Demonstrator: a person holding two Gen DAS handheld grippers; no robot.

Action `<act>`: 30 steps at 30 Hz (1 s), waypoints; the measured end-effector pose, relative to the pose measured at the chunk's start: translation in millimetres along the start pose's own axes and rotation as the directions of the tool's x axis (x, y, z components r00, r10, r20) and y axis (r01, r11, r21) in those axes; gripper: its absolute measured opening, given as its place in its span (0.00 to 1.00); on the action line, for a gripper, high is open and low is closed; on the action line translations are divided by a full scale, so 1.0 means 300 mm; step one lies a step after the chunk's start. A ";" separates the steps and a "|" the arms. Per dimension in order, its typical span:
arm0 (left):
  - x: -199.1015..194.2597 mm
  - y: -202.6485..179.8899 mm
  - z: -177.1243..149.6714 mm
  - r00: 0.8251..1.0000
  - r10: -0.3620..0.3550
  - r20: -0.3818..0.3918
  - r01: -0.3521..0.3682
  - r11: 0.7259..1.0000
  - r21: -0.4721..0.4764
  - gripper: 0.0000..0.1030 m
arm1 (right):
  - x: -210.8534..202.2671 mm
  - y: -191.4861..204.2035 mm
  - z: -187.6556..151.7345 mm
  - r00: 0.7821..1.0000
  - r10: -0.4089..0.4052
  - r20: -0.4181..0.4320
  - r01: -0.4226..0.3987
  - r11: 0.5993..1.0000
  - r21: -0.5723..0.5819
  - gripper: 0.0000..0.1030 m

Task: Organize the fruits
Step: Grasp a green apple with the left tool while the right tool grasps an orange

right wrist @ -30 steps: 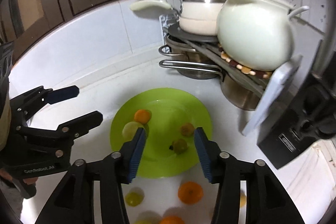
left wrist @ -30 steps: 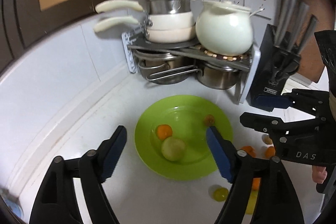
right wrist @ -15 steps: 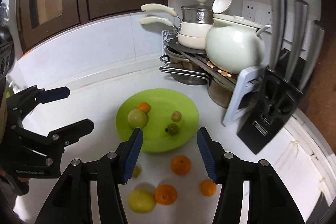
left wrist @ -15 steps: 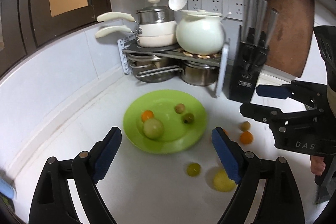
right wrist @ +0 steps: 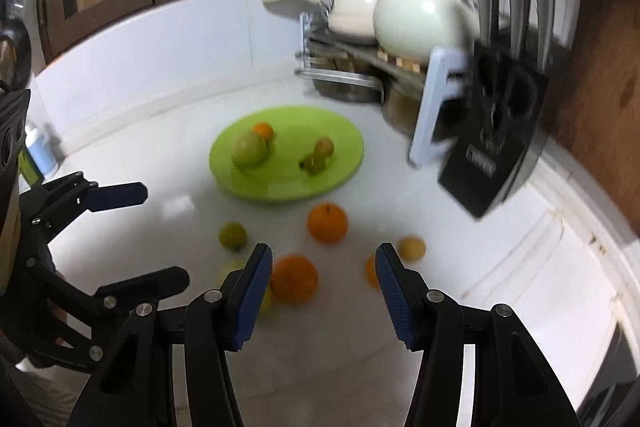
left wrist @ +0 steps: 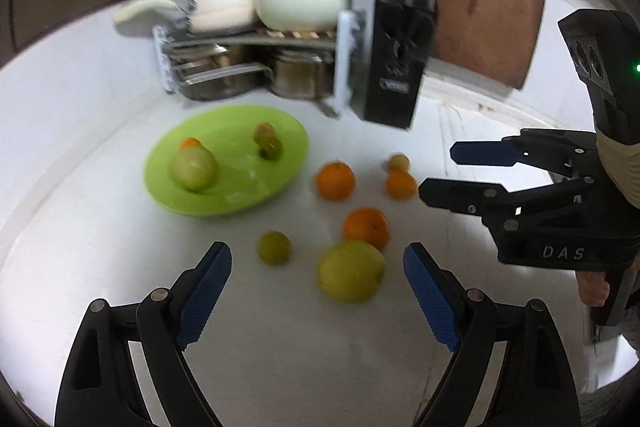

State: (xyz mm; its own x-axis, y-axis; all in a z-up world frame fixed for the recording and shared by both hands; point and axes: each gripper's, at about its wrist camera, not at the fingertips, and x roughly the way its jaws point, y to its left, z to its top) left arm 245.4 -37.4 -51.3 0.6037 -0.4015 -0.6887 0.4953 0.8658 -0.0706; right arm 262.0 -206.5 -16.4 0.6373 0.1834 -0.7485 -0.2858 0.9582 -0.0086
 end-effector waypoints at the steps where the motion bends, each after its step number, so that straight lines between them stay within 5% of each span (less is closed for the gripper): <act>1: 0.014 -0.003 -0.007 1.000 -0.008 -0.008 0.008 1.000 0.000 0.85 | 0.009 -0.003 -0.015 1.000 0.000 -0.013 0.000 1.000 0.007 0.53; 18: 0.197 -0.030 -0.034 0.992 -0.076 -0.102 0.075 0.997 -0.019 0.74 | 0.105 -0.056 -0.137 0.992 0.016 -0.128 -0.002 0.994 0.105 0.53; 30: 0.228 -0.035 -0.038 0.986 -0.111 -0.121 0.108 0.994 -0.033 0.51 | 0.136 -0.061 -0.138 0.987 0.049 -0.156 -0.030 0.992 0.125 0.53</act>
State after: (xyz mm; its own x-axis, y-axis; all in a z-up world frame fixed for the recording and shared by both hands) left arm 274.4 -70.6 -105.9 0.4647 -0.4563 -0.7588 0.5368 0.8267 -0.1684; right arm 263.6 -225.6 -74.2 0.5030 0.1941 -0.8422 -0.2133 0.9722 0.0966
